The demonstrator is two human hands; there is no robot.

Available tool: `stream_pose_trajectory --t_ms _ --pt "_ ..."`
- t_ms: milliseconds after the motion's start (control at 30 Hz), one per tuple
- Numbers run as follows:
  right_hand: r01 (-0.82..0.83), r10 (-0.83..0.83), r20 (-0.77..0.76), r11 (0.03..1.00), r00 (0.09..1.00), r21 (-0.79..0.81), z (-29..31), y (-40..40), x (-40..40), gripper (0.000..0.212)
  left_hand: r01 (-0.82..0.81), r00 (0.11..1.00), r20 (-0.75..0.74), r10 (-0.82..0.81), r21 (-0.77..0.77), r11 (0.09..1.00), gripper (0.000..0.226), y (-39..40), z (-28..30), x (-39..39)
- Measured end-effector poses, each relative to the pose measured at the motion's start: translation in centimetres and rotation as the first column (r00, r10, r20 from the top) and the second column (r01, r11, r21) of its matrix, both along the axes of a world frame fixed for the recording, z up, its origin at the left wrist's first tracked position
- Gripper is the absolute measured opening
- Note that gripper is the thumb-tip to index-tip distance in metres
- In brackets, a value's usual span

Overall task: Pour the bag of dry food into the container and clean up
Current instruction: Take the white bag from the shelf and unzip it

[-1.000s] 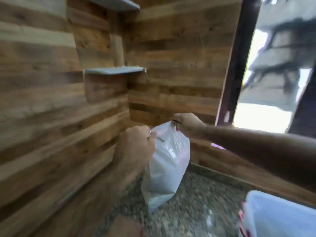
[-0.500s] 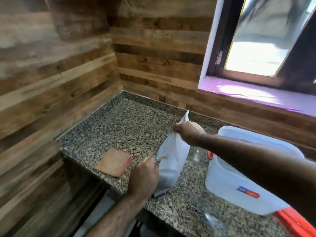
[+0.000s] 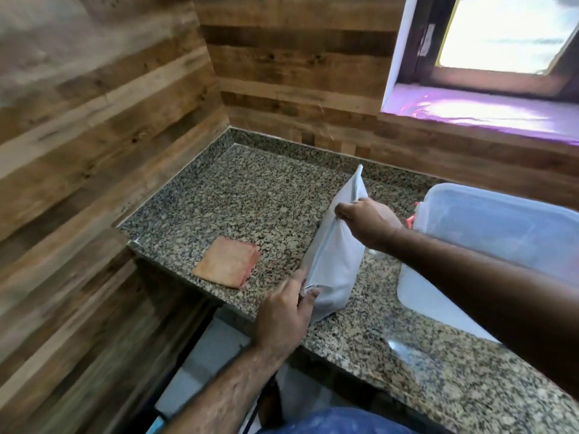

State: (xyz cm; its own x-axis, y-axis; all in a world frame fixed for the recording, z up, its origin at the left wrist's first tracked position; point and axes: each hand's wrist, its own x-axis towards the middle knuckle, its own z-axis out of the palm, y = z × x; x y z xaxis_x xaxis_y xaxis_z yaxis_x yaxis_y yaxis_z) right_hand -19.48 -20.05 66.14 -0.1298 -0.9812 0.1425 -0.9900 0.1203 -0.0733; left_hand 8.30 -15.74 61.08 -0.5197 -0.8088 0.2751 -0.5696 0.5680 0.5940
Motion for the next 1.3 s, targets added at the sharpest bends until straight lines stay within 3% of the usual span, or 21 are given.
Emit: stream_pose_trajectory --t_ms 133,200,333,433,533,700,867,967,1100,1300 --pt "0.121 -0.117 0.094 0.992 0.989 -0.032 0.4 1.3 2.4 0.033 0.015 1.000 -0.028 -0.012 0.137 0.990 0.095 -0.4 -0.9 1.5" --pt "0.171 -0.148 0.209 0.981 0.967 -0.094 1.1 2.5 3.9 0.041 0.042 0.997 -0.069 -0.029 0.203 0.978 0.096 -0.7 -0.8 2.1" --pt "0.194 -0.075 0.503 0.963 0.861 -0.188 1.4 6.9 8.0 0.018 0.066 0.994 -0.099 -0.041 0.267 0.961 0.091 -1.2 -0.5 3.4" --pt "0.076 -0.006 0.615 0.993 0.789 -0.089 -0.1 9.9 10.7 0.017 0.077 0.989 -0.146 -0.038 0.275 0.958 0.073 -1.8 -0.8 4.3" --pt "0.060 -0.018 0.704 0.998 0.710 -0.035 -1.3 11.4 11.8 0.021 0.079 0.977 -0.206 -0.052 0.128 0.989 0.035 -2.5 -1.8 4.6" --pt "0.075 -0.017 0.693 0.996 0.721 -0.053 -1.8 12.4 13.0 0.022 0.110 0.971 -0.217 -0.100 0.033 0.993 0.029 -2.5 -2.4 4.6" --pt "0.110 -0.051 0.678 0.993 0.734 -0.044 -1.0 12.8 13.1 0.013 0.281 0.939 -0.194 -0.284 -0.042 0.959 0.037 -1.7 -1.6 4.0" --pt "0.042 -0.015 0.585 0.999 0.811 -0.032 0.3 12.5 12.5 0.016 0.214 0.968 -0.118 -0.223 -0.088 0.973 0.040 -1.2 -1.4 2.5" --pt "-0.049 0.034 0.414 0.999 0.910 0.025 2.4 11.7 11.8 0.014 0.119 0.986 -0.097 -0.138 -0.186 0.975 0.025 -1.4 -1.3 0.6" --pt "0.054 -0.074 0.264 0.995 0.962 0.082 3.9 9.7 10.2 0.020 0.144 0.981 -0.091 -0.169 -0.232 0.962 0.024 -1.2 -2.2 0.2"
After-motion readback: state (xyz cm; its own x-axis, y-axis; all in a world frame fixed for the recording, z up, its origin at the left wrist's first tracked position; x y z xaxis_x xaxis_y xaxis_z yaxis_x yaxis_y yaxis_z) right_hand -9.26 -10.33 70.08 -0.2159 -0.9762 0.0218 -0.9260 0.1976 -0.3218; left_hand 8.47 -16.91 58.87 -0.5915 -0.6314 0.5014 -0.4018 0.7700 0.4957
